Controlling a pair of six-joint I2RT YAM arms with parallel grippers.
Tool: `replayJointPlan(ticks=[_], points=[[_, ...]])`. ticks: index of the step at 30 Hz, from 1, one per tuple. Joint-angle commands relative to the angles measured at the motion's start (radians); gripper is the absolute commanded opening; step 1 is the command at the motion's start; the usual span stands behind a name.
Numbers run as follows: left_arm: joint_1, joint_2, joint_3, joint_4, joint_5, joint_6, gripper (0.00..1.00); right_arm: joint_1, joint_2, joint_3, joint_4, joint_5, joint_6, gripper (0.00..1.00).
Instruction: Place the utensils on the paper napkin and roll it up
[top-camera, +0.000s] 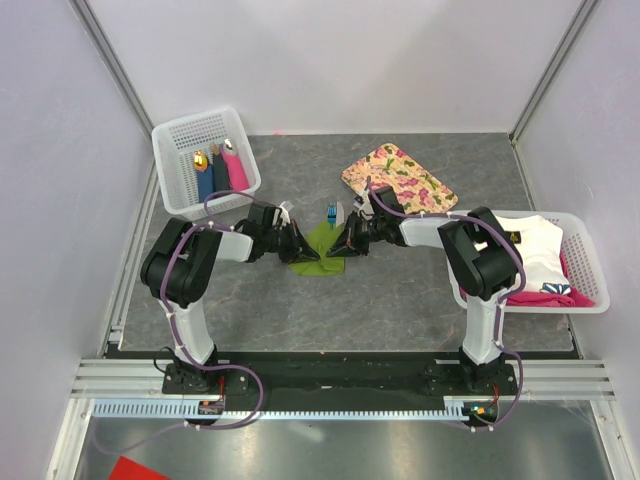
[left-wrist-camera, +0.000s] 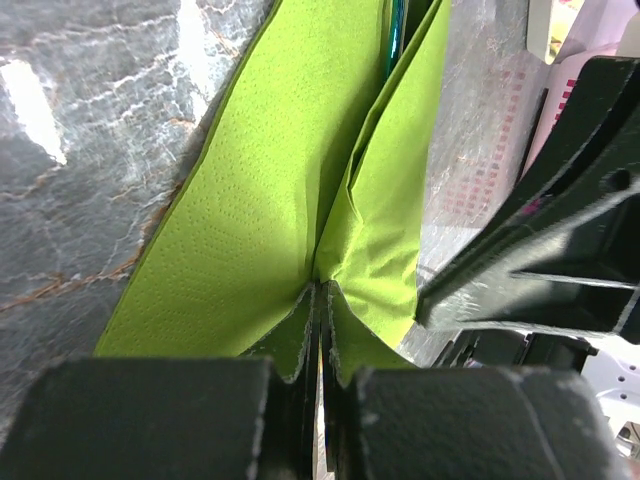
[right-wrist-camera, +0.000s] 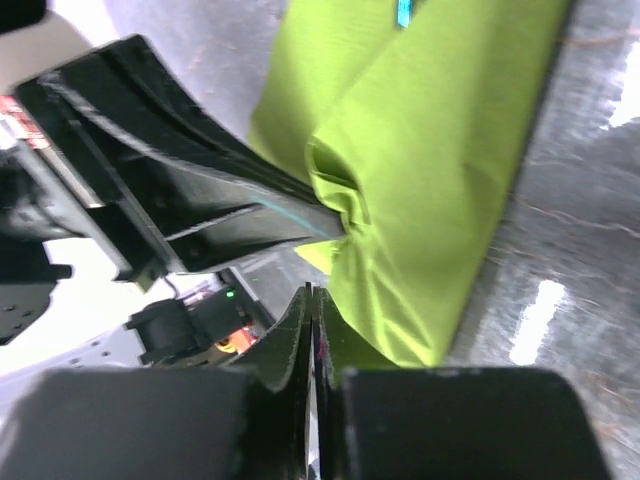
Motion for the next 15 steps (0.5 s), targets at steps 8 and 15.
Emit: replayJointPlan(ticks=[8,15], points=[[0.019,-0.049,-0.019,0.059,-0.008,0.002,0.02,0.034,0.041,0.013,-0.114,0.115,-0.101,0.0],[0.032,-0.128,-0.05,0.087,0.028,-0.012,0.26,0.047,0.061,0.047,-0.186,0.17,-0.155,0.0]])
